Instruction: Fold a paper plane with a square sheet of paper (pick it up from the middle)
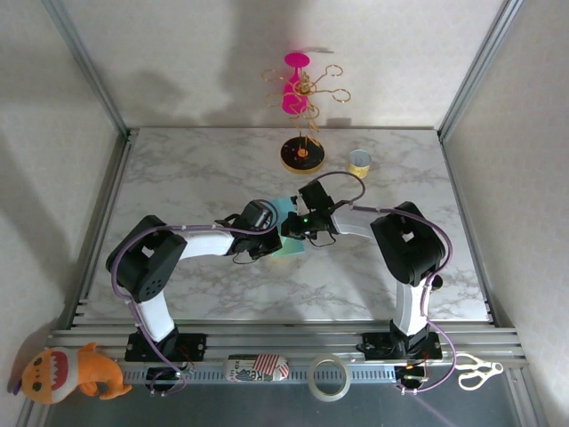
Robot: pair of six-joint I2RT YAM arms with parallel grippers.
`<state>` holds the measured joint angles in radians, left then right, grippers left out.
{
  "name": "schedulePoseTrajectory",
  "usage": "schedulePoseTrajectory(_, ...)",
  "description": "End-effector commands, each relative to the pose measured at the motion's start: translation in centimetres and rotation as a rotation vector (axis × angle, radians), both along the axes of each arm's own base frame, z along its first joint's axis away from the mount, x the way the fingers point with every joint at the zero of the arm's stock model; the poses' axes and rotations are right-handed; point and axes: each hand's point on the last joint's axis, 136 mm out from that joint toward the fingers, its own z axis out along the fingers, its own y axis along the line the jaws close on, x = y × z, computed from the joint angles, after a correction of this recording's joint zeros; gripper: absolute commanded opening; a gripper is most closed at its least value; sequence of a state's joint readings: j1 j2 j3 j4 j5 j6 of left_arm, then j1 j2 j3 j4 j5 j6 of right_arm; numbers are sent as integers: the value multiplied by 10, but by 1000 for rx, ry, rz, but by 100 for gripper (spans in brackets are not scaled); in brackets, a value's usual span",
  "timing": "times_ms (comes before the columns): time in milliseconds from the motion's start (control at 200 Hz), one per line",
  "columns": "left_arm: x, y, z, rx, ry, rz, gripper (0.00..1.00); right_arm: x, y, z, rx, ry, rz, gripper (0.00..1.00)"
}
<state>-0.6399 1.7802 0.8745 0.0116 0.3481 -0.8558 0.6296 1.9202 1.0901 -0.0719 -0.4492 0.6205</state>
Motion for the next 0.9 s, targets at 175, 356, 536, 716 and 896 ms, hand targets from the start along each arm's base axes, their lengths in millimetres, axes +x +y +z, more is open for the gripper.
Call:
schedulePoseTrajectory(175, -15, 16, -12, 88, 36, -60, 3, -10, -23, -45, -171, 93, -51, 0)
schedulePoseTrajectory(356, -26, 16, -9, 114, 44, -170, 4, -12, -35, -58, -237, 131, -88, 0)
schedulePoseTrajectory(536, -40, 18, -8, 131, 67, -244, 5, -12, -38, -63, -254, 149, -102, 0)
schedulePoseTrajectory(716, -60, 26, -13, 175, 101, -318, 5, -11, -37, -63, -259, 151, -100, 0)
schedulePoseTrajectory(896, -69, 45, -11, 264, 107, -352, 5, -11, -38, -64, -261, 150, -101, 0)
